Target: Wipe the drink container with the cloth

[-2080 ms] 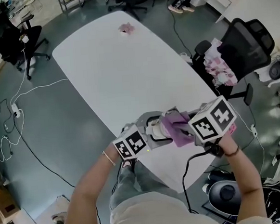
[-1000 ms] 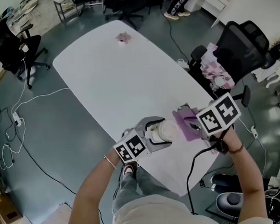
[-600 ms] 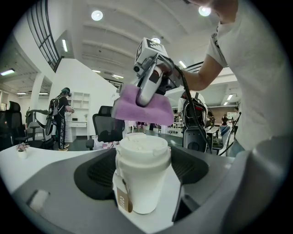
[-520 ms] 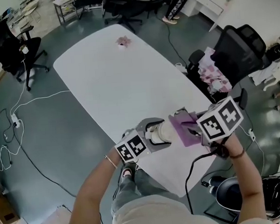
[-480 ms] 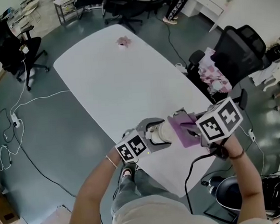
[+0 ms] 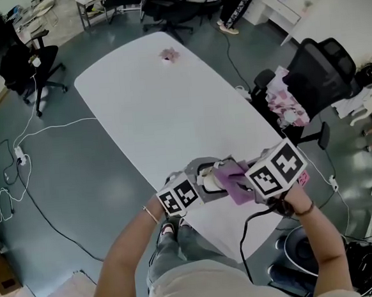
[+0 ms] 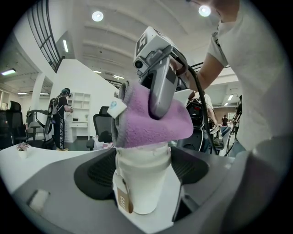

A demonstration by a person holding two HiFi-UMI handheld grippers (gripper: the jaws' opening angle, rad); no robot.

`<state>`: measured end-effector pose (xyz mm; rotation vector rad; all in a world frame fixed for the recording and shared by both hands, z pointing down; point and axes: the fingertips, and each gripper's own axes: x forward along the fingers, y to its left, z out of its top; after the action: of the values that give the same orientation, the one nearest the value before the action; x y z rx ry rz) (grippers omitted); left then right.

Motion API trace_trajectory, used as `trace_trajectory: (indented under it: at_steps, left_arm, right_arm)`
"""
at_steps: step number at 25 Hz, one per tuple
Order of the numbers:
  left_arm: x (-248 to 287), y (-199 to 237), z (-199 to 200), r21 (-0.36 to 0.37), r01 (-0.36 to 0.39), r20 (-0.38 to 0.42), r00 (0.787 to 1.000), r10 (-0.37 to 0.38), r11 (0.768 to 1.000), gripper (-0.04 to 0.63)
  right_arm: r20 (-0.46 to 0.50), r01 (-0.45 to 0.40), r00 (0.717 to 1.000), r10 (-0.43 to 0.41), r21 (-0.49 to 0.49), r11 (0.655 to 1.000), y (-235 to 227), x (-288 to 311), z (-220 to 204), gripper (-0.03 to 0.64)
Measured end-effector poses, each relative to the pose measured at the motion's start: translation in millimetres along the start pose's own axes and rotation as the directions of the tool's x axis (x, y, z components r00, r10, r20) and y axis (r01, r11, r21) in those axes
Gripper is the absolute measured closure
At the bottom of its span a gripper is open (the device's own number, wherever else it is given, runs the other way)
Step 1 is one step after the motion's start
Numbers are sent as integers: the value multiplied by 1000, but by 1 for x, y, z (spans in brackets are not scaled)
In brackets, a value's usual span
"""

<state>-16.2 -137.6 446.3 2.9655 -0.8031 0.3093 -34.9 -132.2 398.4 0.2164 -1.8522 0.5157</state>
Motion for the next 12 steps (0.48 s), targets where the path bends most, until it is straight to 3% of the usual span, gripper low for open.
trace_trajectory:
  at_steps: [12]
  left_arm:
    - [0,0,-2,0,1,0,1000,-1,1000,218]
  right_arm:
    - [-16,-4,1000,4,32,999,-14,12,0,548]
